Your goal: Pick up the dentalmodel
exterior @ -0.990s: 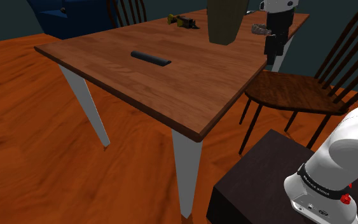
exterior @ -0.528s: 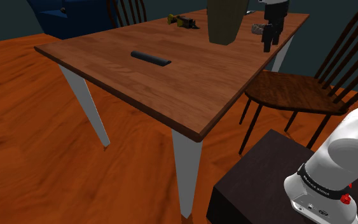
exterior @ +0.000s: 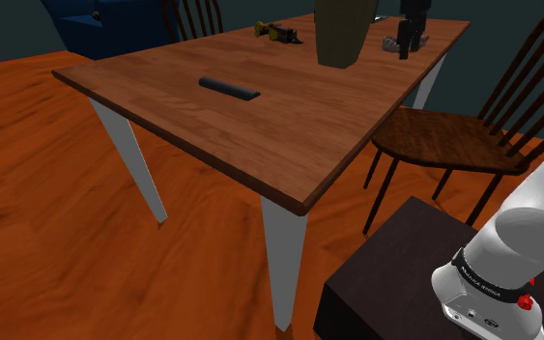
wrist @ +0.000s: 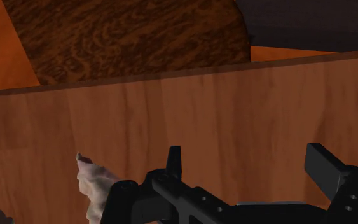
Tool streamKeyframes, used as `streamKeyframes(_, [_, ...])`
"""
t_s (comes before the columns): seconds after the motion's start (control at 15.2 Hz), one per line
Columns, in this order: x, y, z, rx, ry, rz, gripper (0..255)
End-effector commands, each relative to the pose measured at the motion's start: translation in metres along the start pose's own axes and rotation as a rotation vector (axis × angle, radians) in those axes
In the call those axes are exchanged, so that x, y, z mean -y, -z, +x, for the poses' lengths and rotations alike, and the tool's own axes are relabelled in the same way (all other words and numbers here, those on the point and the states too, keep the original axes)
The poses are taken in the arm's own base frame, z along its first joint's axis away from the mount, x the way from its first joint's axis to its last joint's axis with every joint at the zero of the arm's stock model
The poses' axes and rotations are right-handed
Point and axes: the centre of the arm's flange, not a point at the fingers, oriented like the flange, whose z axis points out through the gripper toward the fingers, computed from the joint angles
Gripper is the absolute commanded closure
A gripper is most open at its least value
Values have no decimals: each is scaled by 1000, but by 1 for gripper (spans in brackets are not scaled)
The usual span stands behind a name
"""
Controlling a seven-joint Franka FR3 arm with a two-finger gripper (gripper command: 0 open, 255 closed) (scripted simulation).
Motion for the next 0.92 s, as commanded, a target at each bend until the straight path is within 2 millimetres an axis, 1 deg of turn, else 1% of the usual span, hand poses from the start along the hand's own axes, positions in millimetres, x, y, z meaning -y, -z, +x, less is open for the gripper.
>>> streamKeyframes(0.0, [-23,4,10,3,5,2,0])
streamKeyframes(0.46, [-108,16,48,13,17,11,0])
streamKeyframes(0.53, [-113,16,50,14,18,12,0])
streamKeyframes(0.86, [-111,-10,54,14,17,12,0])
